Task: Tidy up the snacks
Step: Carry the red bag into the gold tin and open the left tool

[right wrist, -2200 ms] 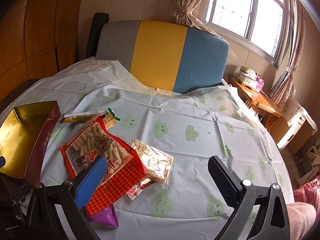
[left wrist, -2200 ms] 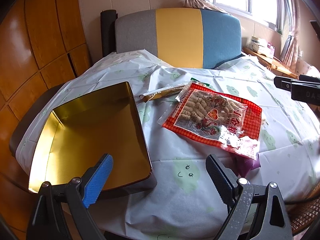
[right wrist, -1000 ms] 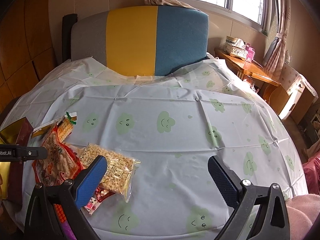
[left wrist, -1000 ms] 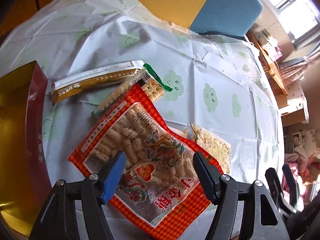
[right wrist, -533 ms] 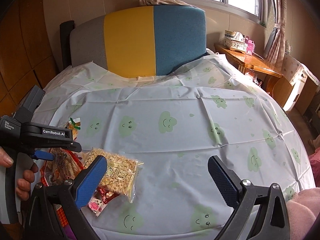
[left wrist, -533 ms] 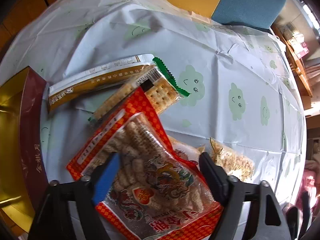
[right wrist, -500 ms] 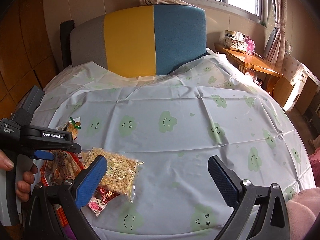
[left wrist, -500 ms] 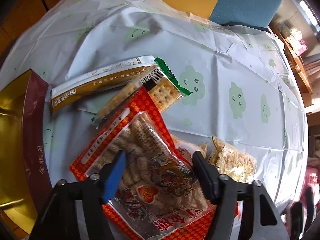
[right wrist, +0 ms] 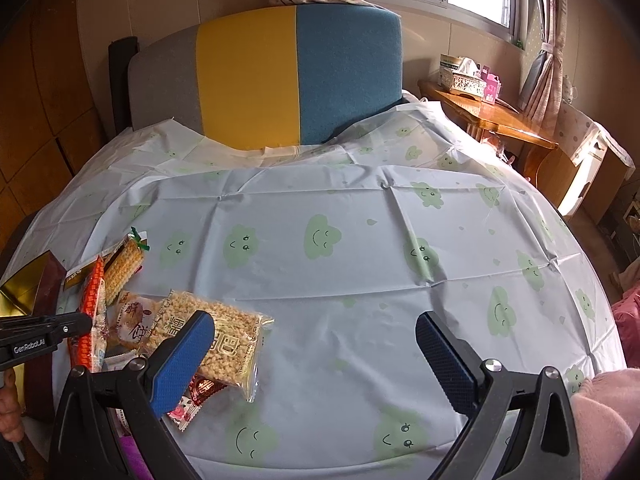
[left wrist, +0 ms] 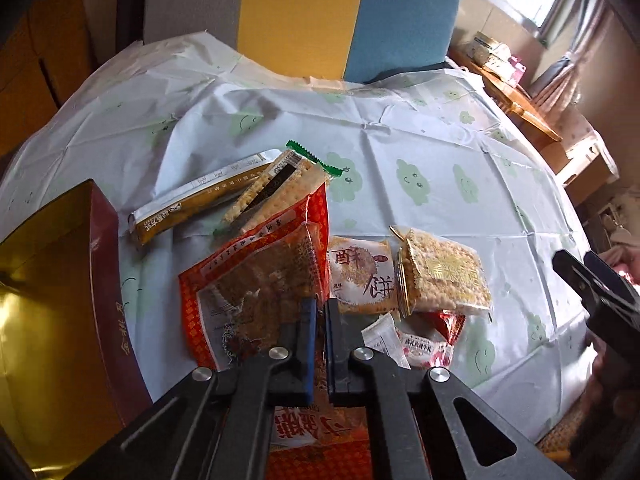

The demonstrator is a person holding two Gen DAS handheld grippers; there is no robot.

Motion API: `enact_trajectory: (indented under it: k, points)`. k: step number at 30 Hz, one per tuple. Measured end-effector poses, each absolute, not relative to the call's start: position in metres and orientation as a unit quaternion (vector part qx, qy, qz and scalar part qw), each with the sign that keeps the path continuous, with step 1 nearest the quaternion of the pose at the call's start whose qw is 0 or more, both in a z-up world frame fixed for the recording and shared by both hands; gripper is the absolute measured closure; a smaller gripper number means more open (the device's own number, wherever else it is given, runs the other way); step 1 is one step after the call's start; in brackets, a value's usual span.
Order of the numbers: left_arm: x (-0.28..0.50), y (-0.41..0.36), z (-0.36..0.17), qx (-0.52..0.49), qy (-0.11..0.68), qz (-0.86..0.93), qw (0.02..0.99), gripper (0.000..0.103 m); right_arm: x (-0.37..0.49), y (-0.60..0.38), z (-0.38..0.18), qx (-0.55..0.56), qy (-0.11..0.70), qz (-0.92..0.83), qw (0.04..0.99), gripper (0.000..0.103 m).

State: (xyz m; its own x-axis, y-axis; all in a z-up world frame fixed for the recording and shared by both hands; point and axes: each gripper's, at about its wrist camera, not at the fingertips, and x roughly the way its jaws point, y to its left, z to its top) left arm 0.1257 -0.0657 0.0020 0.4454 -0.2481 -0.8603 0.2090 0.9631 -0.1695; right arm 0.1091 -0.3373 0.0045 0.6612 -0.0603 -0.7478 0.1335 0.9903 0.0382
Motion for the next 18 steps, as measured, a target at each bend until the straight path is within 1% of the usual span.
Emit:
enact_trajectory:
  k: [5, 11, 18]
  points:
    - [0.093, -0.046, 0.029, -0.026, 0.451, -0.172, 0.875, 0.100, 0.110, -0.333, 0.002, 0.028, 0.412, -0.053, 0.909, 0.001]
    - [0.084, -0.028, 0.045, -0.062, 0.417, -0.190, 0.887, 0.101, 0.110, -0.327, 0.000, 0.010, 0.415, -0.056, 0.908, 0.004]
    - [0.060, 0.018, 0.082, -0.100, 0.374, -0.169, 0.906, 0.101, 0.111, -0.327, -0.002, 0.006, 0.416, -0.061, 0.907, 0.004]
